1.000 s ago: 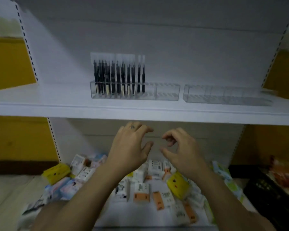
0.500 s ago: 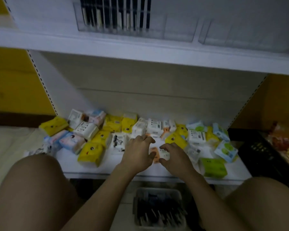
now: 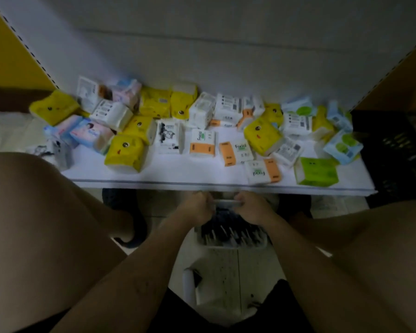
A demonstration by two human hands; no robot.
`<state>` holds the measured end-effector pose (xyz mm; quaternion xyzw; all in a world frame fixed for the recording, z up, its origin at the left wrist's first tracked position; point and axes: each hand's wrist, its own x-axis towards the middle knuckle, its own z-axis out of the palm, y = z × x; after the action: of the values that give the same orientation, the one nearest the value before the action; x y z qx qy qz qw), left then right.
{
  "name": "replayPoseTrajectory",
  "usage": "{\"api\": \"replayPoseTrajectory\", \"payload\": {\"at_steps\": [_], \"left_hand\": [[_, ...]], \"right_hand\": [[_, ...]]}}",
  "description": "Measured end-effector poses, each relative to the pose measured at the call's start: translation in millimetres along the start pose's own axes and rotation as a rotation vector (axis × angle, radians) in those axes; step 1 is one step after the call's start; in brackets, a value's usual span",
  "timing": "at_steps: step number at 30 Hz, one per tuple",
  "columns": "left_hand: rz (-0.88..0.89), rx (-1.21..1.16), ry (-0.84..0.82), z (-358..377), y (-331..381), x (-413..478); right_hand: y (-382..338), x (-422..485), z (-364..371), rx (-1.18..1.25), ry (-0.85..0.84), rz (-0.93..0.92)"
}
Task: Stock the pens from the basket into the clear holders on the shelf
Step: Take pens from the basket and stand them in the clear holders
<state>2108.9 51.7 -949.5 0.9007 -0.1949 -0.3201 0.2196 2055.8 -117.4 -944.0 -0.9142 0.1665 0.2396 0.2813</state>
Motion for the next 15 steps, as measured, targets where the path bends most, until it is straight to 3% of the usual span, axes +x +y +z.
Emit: {"api": "replayPoseTrajectory", "payload": {"at_steps": [10,15], "left_hand": [[-0.158,0.018,-0.272,58.7,-23.7,26.6],[-0.350,-0.093,-0.299,77.1,-33.5,40.6]], "right_hand": [[21.2,23.0,42.5,-0.132,-0.296,0.077],[48.1,36.0,54.4,-0.194,-0.388,0.176]]}}
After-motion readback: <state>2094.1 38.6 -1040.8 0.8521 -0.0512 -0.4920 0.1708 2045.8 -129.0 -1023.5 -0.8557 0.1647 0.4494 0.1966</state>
